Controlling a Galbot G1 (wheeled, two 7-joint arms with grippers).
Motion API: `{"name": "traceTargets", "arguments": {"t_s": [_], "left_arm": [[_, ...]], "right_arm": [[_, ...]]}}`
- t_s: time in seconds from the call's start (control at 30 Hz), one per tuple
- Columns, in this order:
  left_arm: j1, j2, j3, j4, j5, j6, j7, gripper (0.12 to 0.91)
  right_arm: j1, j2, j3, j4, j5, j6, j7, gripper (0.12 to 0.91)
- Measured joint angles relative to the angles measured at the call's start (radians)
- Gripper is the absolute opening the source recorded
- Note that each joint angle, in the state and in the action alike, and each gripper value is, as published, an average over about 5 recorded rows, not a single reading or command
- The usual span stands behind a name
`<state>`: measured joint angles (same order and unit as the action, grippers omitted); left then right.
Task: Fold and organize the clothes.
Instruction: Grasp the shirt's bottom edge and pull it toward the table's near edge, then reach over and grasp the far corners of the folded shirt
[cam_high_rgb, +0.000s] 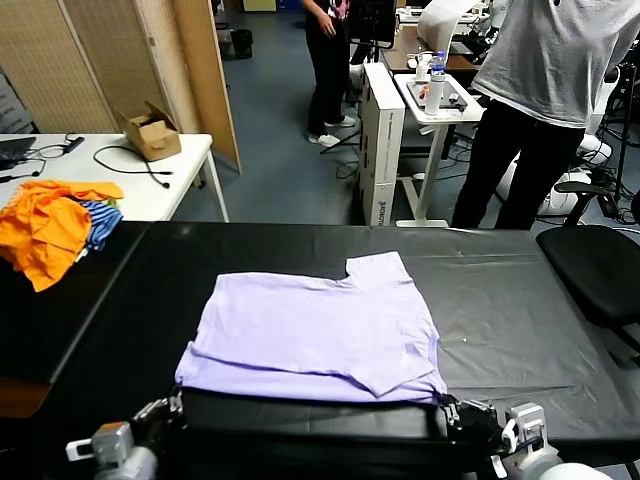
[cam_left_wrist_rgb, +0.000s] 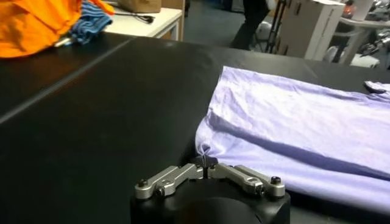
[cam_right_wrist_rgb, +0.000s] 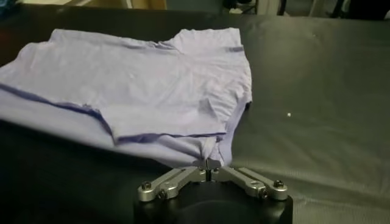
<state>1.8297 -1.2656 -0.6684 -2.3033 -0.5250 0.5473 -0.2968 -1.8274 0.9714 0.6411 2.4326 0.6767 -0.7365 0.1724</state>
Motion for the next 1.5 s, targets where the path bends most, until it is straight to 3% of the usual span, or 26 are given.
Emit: {"name": "traceTargets", "arguments": {"t_s": [0.13,0.23,0.33,0.43,0.6,0.73,0.87,1.07,1.5], "left_arm": [[-0.008,0.003,-0.013,-0.012,-0.004,0.041,0.011,0.452],[-0.019,0.005,-0.027,-0.024,-0.016,0.065,0.035,0.642],[-0.039,0.015,-0.046,-0.031,-0.033,0.106,0.074,0.809],[-0.077,0.031,-0.064,-0.024,-0.081,0.136,0.083,0.891],[-0.177,0.062,-0.061,0.005,-0.199,0.178,0.047,0.906],[-0.28,0.091,-0.032,0.051,-0.259,0.19,0.045,0.907],[-0.387,0.118,0.016,0.102,-0.288,0.19,0.046,0.907],[-0.556,0.146,0.102,0.214,-0.313,0.19,0.045,0.907],[-0.846,0.19,0.255,0.536,-0.33,0.189,0.064,0.907]], "right_arm": [[-0.022,0.001,0.012,0.02,-0.003,0.0,0.004,0.687],[-0.025,0.0,0.029,0.04,0.009,0.0,0.0,0.84],[-0.002,-0.011,0.052,0.051,0.048,0.0,0.0,0.897],[0.043,-0.033,0.075,0.045,0.109,0.0,0.0,0.906],[0.17,-0.075,0.07,-0.01,0.219,0.0,0.023,0.907],[0.323,-0.1,0.031,-0.096,0.31,0.0,0.067,0.907],[0.483,-0.11,-0.028,-0.214,0.355,0.0,0.075,0.907],[0.696,-0.107,-0.154,-0.386,0.355,0.0,0.085,0.907],[1.025,-0.052,-0.415,-0.695,0.285,0.0,0.058,0.907]]}}
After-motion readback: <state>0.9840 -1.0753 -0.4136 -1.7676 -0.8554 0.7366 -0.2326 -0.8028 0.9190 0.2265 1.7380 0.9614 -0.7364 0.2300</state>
